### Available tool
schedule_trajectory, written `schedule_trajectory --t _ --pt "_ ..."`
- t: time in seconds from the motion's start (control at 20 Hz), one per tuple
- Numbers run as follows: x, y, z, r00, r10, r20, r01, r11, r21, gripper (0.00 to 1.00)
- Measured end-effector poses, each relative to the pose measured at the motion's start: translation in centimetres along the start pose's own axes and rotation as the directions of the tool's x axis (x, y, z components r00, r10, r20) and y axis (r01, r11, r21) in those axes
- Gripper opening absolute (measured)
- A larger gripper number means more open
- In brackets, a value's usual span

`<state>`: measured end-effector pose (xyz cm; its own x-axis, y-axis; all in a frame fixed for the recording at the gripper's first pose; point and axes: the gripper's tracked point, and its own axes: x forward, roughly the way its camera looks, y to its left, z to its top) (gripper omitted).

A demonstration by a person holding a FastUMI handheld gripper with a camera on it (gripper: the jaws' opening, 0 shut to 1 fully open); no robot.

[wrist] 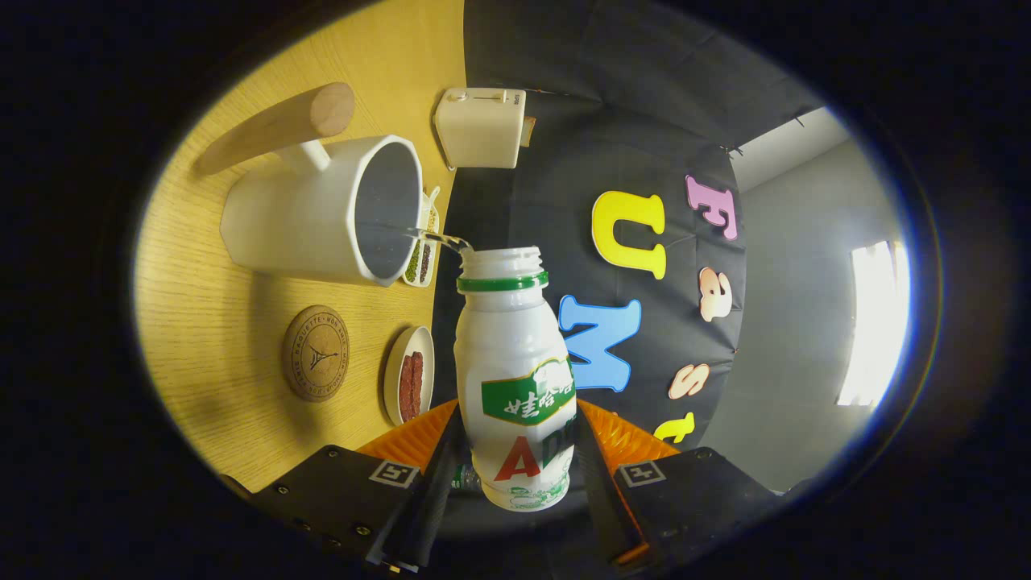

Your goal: Take the bottle from table, then pour the juice into the cup, finally place the bottle on the coaster

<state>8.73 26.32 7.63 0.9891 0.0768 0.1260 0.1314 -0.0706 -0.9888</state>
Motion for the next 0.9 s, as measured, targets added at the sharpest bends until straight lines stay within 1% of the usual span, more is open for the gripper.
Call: schedule_trajectory --t 0.9 --pt "-0.02 0.06 0.08 1.000 -0.004 0.007 0.004 0.999 -0.036 0.75"
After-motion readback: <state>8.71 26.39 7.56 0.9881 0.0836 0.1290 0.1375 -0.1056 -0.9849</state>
